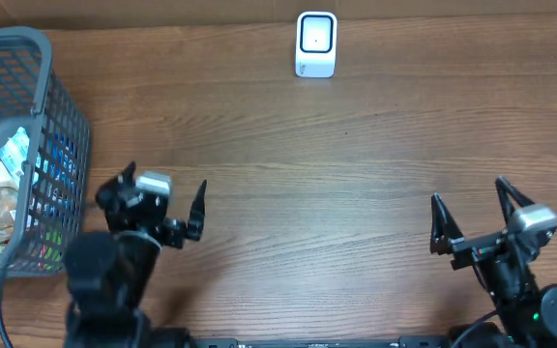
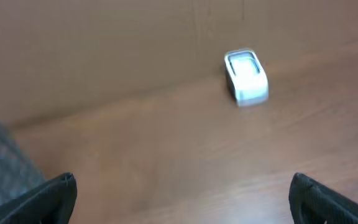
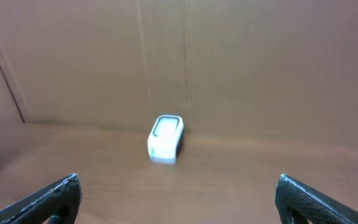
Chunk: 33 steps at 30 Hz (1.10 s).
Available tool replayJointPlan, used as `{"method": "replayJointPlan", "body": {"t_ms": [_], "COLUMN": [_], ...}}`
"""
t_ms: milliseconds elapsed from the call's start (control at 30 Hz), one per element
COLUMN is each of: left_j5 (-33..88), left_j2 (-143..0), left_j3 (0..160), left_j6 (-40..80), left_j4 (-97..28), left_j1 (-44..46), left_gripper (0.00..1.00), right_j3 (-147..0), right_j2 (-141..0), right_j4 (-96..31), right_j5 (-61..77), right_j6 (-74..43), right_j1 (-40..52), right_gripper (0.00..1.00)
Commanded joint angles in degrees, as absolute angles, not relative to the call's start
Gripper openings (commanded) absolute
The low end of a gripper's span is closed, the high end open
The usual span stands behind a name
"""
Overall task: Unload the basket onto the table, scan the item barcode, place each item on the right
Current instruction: 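Raise the left gripper and reach into the grey basket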
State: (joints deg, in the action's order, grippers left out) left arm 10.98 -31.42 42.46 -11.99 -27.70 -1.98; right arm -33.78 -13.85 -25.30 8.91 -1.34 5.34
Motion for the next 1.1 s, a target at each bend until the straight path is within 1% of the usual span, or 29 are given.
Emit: {"method": "replayJointPlan", "body": {"t_ms": [0,67,100,133,267,300,467,533,567,600,633,667,733,900,1067], "left_j5": [12.4,13.4,13.9,15.2,17.8,16.2,15.9,10.1,3.6,0.4,-5.3,-8.3,-10.8,-10.5,-7.4], "left_j2": [-45.5,-54.3,-56.7,-61.8,-75.1,-77.2,-81.7,-82.5,-82.8,-82.8,-82.8,-82.8,-82.8,-83.1,-86.0], "left_j3": [62.2,75.9,79.9,88.1,108.6,110.8,112.5,115.1,117.4,118.8,121.2,123.0,125.7,127.3,127.3], "left_j6": [-12.3,-12.3,-12.2,-12.2,-12.3,-12.2,-9.2,-2.7,4.0,6.8,11.7,14.7,18.4,20.8,20.1], "left_j4": [-38.4,-48.4,-51.8,-58.7,-76.3,-77.3,-77.8,-77.9,-78.5,-79.0,-80.2,-81.6,-83.9,-88.1,-90.2], "left_j1": [-2.3,-2.3,-2.3,-2.2,-2.2,-2.2,-2.3,-2.9,-3.9,-4.7,-6.8,-8.7,-13.3,-28.8,-40.8], "left_gripper": [1.0,1.0,1.0,1.0,1.0,1.0,1.0,1.0,1.0,1.0,1.0,1.0,1.0,1.0,1.0], "right_j3": [-44.9,-52.5,-54.7,-58.9,-69.4,-70.7,-71.3,-71.3,-71.3,-71.3,-71.3,-71.3,-71.3,-71.3,-71.3], "right_j2": [-23.0,-30.4,-32.6,-36.9,-48.7,-50.7,-56.2,-57.8,-58.5,-58.7,-59.2,-59.4,-59.6,-59.6,-59.6], "right_j4": [-31.0,-36.9,-38.7,-42.3,-50.8,-51.5,-51.4,-51.4,-51.5,-51.6,-51.6,-51.6,-51.5,-51.9,-52.5], "right_j5": [7.6,7.6,7.7,8.5,12.6,13.1,15.5,17.3,18.2,18.3,18.3,18.3,18.3,18.3,18.6], "right_j6": [-1.5,-1.5,-1.5,-1.5,-1.5,-1.5,-1.9,-1.9,-1.9,-1.9,-1.9,-1.9,-1.9,-1.9,-2.2], "right_j1": [5.5,5.5,5.5,5.5,5.5,5.5,5.5,5.5,5.5,5.5,5.5,5.5,5.5,5.5,5.5], "right_gripper": [1.0,1.0,1.0,1.0,1.0,1.0,1.0,1.0,1.0,1.0,1.0,1.0,1.0,1.0,1.0]}}
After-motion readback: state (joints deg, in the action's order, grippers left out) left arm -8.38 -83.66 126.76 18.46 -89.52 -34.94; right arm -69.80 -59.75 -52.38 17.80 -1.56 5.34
